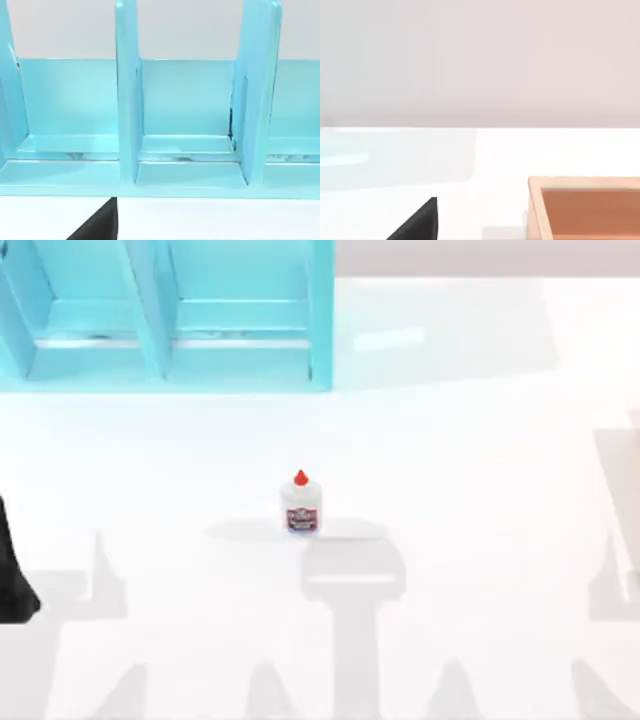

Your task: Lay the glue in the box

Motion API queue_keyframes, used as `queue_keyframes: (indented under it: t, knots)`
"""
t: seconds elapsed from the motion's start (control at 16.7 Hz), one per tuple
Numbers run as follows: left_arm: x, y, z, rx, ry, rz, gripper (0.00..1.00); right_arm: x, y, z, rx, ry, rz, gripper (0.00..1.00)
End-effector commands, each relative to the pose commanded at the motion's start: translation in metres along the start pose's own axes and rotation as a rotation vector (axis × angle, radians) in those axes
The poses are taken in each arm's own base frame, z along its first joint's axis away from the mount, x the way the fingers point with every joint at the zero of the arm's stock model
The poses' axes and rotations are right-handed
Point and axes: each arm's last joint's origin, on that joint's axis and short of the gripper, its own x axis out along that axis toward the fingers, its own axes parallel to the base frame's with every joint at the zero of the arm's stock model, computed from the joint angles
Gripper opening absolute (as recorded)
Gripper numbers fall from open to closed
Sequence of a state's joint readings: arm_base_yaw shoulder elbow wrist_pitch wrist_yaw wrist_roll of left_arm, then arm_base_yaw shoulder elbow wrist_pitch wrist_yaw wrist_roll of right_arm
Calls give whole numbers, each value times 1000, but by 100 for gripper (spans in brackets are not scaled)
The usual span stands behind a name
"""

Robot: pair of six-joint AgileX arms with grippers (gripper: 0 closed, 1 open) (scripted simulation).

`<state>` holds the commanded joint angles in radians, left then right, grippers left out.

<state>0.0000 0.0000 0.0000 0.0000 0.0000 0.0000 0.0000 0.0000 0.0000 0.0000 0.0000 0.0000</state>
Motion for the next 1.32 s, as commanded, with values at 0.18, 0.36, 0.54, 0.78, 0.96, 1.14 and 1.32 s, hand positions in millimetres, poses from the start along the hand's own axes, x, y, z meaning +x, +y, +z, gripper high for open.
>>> queue_keyframes:
  t: [0.18, 0.36, 0.54, 0.78, 0.96, 1.14, 1.32]
  knots:
    - [0, 0, 0, 0, 0, 0, 100, 0, 1, 0, 5, 3, 2, 100]
    - [0, 0, 0, 0, 0, 0, 100, 5, 6, 5, 42, 36, 12, 100]
    - [0, 0, 0, 0, 0, 0, 100, 15, 19, 12, 96, 109, 23, 100]
    - [0, 0, 0, 0, 0, 0, 100, 41, 52, 17, 130, 257, 22, 100]
    - [0, 0, 0, 0, 0, 0, 100, 62, 94, 13, 111, 344, 9, 100]
    - [0, 0, 0, 0, 0, 0, 100, 77, 146, 3, 83, 363, -2, 100]
    - [0, 0, 0, 0, 0, 0, 100, 82, 203, -17, 46, 351, -10, 100]
